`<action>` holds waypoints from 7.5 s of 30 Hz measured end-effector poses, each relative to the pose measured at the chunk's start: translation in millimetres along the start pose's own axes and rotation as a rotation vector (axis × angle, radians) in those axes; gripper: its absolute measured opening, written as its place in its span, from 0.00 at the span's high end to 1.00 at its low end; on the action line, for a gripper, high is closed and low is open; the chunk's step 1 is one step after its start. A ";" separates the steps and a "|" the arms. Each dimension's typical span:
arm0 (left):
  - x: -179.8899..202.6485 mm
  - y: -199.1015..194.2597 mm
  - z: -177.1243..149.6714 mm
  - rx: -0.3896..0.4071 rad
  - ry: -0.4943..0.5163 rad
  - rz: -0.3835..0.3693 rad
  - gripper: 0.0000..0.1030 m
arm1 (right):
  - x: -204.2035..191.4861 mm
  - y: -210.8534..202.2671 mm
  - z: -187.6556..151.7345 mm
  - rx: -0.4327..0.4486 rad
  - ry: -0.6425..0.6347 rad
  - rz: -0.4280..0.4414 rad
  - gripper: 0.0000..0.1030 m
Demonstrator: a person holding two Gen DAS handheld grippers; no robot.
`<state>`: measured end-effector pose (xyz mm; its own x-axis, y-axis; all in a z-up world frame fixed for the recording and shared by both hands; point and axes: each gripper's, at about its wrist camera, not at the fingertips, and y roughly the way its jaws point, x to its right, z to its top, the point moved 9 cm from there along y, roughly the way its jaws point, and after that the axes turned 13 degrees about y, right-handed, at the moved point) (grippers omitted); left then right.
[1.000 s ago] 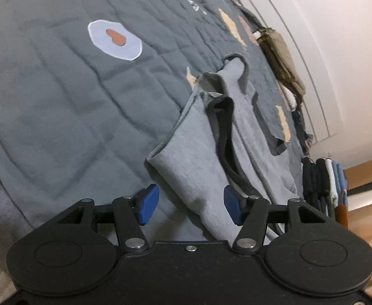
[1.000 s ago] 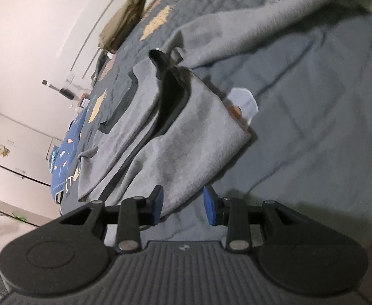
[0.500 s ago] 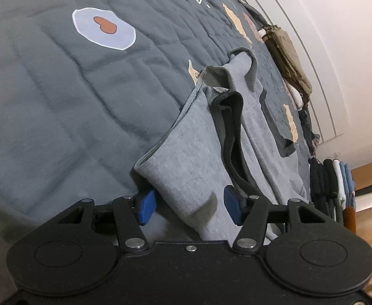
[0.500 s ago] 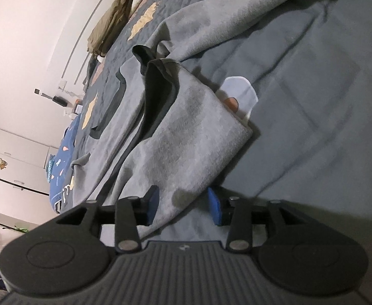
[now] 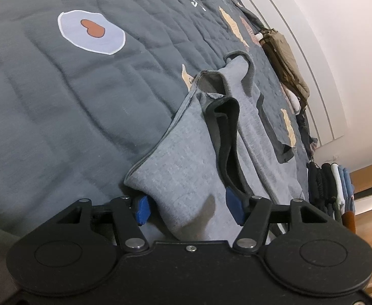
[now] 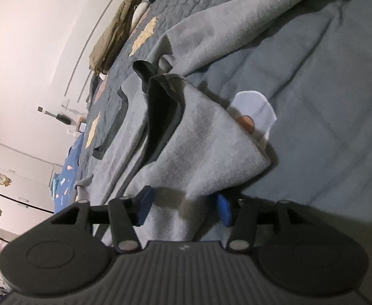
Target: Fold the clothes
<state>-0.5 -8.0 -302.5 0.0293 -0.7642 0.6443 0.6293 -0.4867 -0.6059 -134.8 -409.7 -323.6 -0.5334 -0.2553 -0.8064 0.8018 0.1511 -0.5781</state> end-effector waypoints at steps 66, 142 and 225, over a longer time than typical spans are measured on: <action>-42.7 -164.7 -53.8 -0.027 0.316 0.193 0.86 | 52.6 -108.8 -111.3 0.076 -0.066 -0.145 0.86; 30.5 -59.4 126.1 0.226 0.947 0.196 0.38 | -303.6 176.9 -267.5 -0.314 -1.734 0.104 0.34; 28.3 -3.4 48.7 -0.263 0.976 -0.048 0.92 | -298.6 256.0 -266.5 -0.442 -2.073 -0.129 0.98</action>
<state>36.0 -7.4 -259.5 -0.7133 -0.6964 0.0789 0.4189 -0.5139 -0.7486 157.9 -40.4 -263.8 0.6809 -0.6556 0.3264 0.5281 0.1307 -0.8391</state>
